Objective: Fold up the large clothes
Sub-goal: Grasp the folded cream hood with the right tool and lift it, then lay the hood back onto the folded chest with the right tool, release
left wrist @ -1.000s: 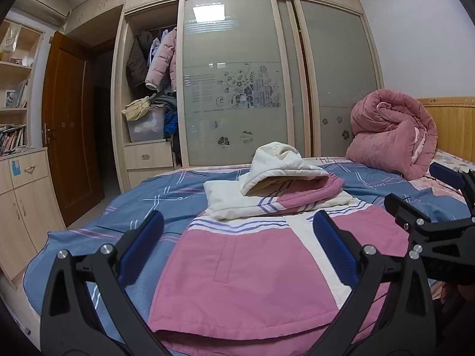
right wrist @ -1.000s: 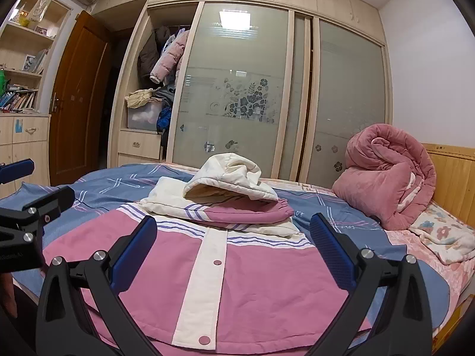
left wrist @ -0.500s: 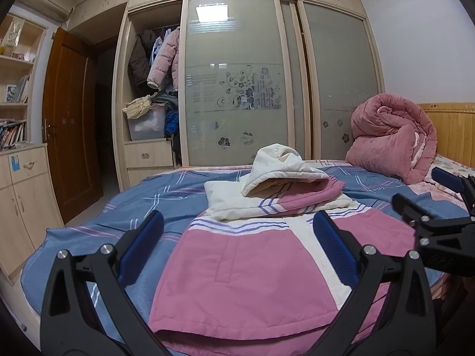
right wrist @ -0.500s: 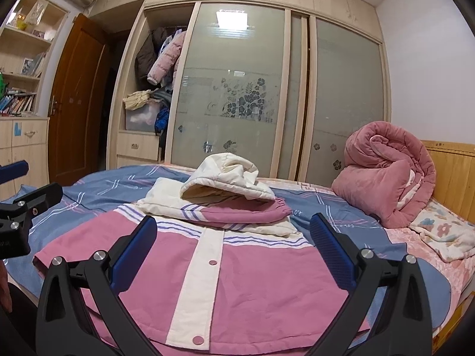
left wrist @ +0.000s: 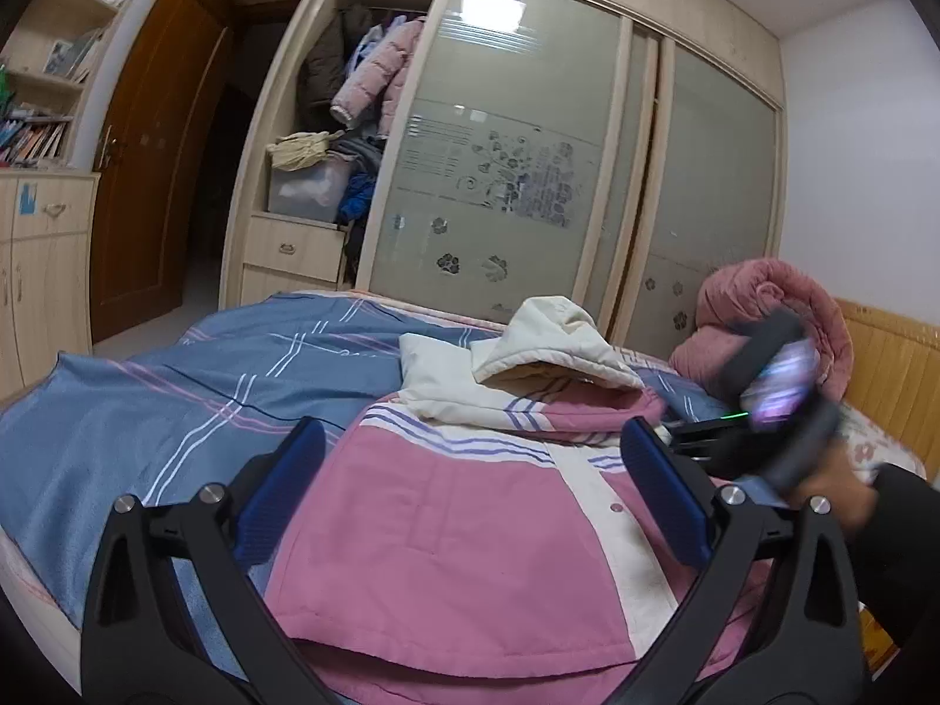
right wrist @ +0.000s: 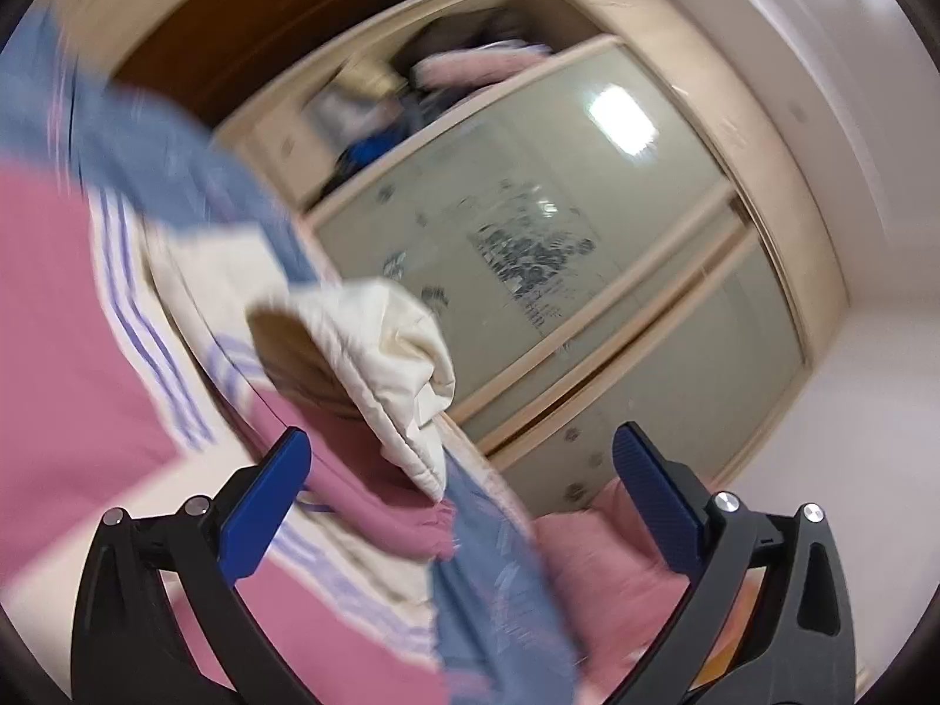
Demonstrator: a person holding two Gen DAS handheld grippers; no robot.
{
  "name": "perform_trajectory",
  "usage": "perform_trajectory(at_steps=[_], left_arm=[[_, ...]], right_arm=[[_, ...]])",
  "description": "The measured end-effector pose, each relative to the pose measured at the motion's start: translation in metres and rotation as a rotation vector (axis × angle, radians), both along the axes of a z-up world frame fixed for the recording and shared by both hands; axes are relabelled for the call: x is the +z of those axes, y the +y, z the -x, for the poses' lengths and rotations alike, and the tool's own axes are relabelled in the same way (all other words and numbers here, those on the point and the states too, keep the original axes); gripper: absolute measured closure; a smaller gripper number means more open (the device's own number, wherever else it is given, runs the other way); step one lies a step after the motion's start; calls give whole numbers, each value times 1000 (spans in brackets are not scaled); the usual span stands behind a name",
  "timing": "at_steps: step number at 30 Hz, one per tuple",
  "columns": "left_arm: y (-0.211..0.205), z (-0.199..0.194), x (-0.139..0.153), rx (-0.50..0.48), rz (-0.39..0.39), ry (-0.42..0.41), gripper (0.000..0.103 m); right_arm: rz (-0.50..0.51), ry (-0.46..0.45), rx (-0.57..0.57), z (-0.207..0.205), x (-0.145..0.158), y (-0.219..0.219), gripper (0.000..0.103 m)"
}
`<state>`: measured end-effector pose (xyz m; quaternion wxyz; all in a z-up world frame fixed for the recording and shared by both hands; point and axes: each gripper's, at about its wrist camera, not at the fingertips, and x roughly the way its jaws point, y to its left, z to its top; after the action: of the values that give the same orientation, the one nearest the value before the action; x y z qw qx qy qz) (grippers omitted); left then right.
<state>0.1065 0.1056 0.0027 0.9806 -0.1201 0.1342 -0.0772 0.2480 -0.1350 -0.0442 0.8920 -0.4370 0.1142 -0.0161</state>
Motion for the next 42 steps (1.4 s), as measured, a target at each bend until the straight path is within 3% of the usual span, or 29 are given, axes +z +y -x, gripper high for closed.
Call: perform_trajectory(at_steps=[5, 8, 10, 11, 12, 15, 20, 22, 24, 26, 28, 30, 33, 37, 38, 42], left_arm=[[4, -7, -1, -10, -4, 13, 2], [7, -8, -2, -14, -11, 19, 2], [10, -8, -2, -13, -8, 18, 2], [12, -8, -2, -13, -3, 19, 2], [13, -8, -2, -12, 1, 20, 2], [19, -8, -3, -6, 16, 22, 2], [31, -7, -3, 7, 56, 27, 2], [34, -5, -4, 10, 72, 31, 2], [34, -4, -3, 13, 74, 30, 2], [32, -3, -2, 13, 64, 28, 2], [30, -1, -1, 13, 54, 29, 2], [29, 0, -1, 10, 50, 33, 2], [28, -3, 0, 15, 45, 45, 2], [29, -6, -2, 18, 51, 76, 2], [27, -7, -2, 18, 46, 84, 2], [19, -4, -1, 23, 24, 93, 2]], right_arm=[[196, 52, -11, -94, -52, 26, 3], [272, 76, -26, -136, -71, 38, 15], [317, 88, -59, -158, -79, 43, 42], [309, 141, -79, -170, -81, 43, 72], [294, 169, -100, -177, -81, 43, 79], [220, 178, -86, -166, -69, 50, 86], [179, 234, 34, -105, -57, 83, 87], [182, 307, 40, -92, -65, 89, 87], [206, 431, 12, -92, -87, 88, 86], [238, 493, -18, -94, -109, 79, 84], [232, 484, -10, -91, -111, 73, 71], [244, 421, 25, -75, -103, 70, 42], [217, 335, 28, -52, -80, 62, 8], [-111, 298, 54, 7, -12, 27, 7], [-267, 270, 54, 34, 16, 10, 4], [-697, 174, 18, 130, 75, -46, 1]])
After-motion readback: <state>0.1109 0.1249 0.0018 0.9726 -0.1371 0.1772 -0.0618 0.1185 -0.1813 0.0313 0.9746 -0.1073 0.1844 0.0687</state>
